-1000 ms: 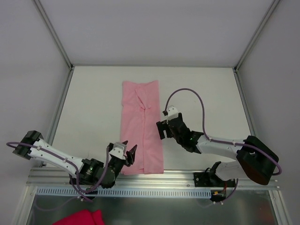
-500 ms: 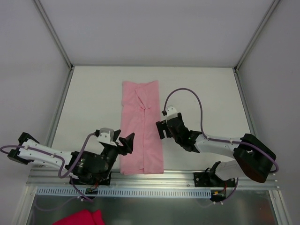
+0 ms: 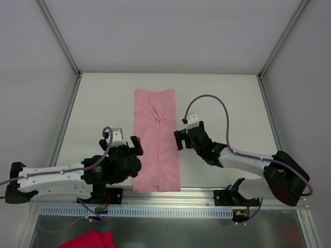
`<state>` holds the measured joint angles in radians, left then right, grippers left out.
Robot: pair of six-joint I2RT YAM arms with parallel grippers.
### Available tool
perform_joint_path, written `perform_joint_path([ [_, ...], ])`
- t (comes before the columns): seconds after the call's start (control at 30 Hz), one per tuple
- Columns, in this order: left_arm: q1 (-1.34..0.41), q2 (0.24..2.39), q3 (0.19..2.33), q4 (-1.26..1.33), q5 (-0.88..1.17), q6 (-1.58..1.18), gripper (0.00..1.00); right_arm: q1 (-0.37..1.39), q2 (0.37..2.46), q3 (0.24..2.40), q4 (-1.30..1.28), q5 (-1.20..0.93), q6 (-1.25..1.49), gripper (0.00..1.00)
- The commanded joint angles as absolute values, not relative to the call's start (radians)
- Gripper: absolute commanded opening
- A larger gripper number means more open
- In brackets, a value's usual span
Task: Fold and stack the t-shirts
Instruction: Grab the bottom of the folded rectangular tshirt with both arms
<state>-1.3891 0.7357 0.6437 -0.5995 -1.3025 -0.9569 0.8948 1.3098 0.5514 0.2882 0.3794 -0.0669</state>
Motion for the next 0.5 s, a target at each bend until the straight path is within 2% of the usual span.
perform_joint_path([
  [0.0, -1.324, 0.811, 0.712, -0.703, -1.249, -1.100, 0.98, 0.838, 1.252, 0.575, 0.322, 0.313, -0.055, 1.00],
  [0.03, -1.295, 0.818, 0.704, -0.637, -1.200, -1.068, 0.99, 0.831, 1.250, 0.575, 0.319, 0.314, -0.057, 1.00],
  [0.1, -1.159, 0.795, 0.604, -0.373, -1.075, -0.748, 0.99, 0.821, 1.250, 0.574, 0.319, 0.308, -0.055, 1.00],
  [0.13, -1.102, 0.760, 0.563, -0.137, -0.898, -0.629, 0.99, 0.819, 1.250, 0.572, 0.322, 0.305, -0.055, 1.00],
  [0.23, -0.860, 0.753, 0.482, -0.004, -0.616, -0.585, 0.99, 0.818, 1.236, 0.566, 0.318, 0.302, -0.055, 1.00],
  [0.33, -0.747, 0.793, 0.471, 0.060, -0.542, -0.557, 0.99, 0.812, 1.221, 0.554, 0.321, 0.308, -0.060, 1.00],
  [0.43, -0.642, 0.834, 0.468, 0.148, -0.350, -0.522, 0.99, 0.807, 1.235, 0.561, 0.324, 0.296, -0.058, 1.00],
  [0.47, -0.602, 0.845, 0.462, 0.210, -0.219, -0.528, 0.99, 0.807, 1.238, 0.564, 0.325, 0.296, -0.057, 1.00],
])
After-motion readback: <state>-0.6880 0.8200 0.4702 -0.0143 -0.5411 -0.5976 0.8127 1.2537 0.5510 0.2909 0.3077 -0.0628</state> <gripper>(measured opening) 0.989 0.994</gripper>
